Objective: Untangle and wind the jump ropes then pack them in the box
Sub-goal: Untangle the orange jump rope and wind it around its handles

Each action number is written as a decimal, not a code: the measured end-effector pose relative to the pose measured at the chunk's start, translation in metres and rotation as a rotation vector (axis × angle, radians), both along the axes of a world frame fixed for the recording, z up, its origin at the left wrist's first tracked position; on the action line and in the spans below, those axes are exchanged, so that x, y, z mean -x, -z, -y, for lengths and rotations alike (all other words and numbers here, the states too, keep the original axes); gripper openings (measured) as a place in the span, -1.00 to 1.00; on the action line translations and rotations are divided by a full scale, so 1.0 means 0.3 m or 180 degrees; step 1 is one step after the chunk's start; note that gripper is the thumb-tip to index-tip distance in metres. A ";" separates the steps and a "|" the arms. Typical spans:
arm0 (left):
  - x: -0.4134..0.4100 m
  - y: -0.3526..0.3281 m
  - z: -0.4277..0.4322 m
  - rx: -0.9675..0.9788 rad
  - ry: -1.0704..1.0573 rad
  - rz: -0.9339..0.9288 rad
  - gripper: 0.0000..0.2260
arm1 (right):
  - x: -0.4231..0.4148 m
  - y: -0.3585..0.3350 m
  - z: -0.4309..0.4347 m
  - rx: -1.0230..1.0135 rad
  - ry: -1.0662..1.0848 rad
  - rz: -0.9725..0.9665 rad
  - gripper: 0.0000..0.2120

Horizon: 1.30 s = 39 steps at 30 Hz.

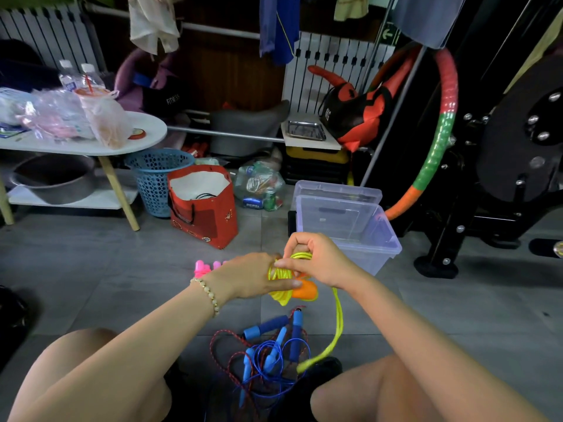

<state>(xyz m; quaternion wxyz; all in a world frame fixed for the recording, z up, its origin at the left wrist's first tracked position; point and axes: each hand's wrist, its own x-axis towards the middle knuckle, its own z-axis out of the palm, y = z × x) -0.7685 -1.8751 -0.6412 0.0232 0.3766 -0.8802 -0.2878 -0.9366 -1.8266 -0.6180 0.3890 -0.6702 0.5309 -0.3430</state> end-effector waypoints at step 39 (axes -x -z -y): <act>-0.036 0.038 0.014 -0.0831 -0.2230 -0.2660 -0.74 | -0.034 0.154 -0.127 -0.0833 0.0580 0.0768 -0.83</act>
